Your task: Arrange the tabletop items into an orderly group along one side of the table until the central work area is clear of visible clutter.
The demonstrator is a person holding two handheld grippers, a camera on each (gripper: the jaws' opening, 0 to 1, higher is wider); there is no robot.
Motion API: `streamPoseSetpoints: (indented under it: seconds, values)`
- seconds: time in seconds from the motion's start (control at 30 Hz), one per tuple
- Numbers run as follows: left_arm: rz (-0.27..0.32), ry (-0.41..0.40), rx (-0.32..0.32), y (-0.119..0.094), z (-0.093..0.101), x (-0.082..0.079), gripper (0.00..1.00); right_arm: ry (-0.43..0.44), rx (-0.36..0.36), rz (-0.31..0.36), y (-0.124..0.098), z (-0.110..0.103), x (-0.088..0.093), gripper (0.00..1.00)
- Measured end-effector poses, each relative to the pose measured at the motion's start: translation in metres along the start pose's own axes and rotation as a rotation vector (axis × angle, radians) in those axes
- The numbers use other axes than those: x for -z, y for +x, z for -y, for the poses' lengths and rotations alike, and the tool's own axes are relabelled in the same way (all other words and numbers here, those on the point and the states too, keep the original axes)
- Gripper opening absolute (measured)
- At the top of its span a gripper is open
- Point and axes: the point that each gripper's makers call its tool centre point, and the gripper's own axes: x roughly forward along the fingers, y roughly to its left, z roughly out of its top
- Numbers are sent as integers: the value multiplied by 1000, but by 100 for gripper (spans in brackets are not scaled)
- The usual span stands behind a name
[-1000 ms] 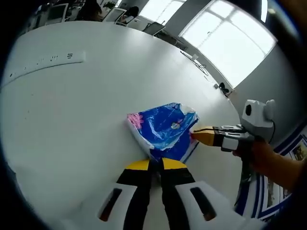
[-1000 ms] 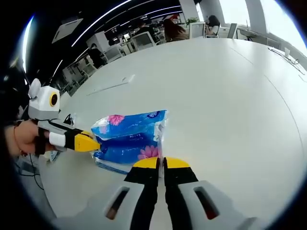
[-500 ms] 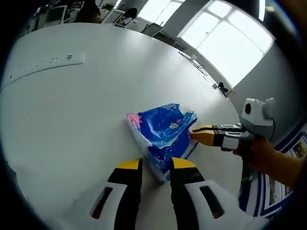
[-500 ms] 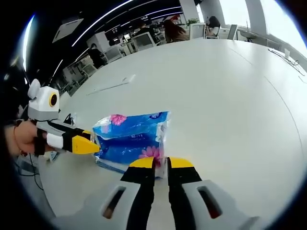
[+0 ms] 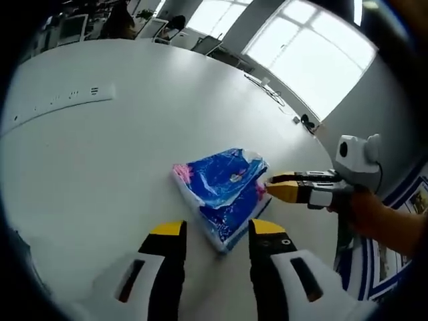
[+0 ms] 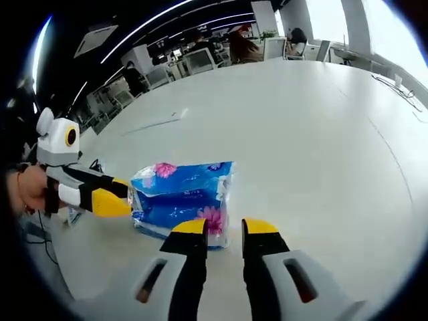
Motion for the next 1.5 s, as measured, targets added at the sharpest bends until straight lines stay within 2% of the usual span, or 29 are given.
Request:
streamPoseSetpoints:
  seconds: [0.33, 0.9, 1.17, 1.5]
  values:
    - [19, 27, 2, -16, 5, -4, 47, -9, 12, 36, -13, -7, -12, 23]
    - [66, 66, -6, -49, 11, -9, 55, -37, 15, 79, -38, -19, -25, 31]
    - [85, 74, -9, -64, 12, -9, 59, -65, -8, 85, -48, -36, -31, 36]
    - [124, 77, -26, -94, 9, -12, 64, -110, -47, 96, -53, -63, -43, 40]
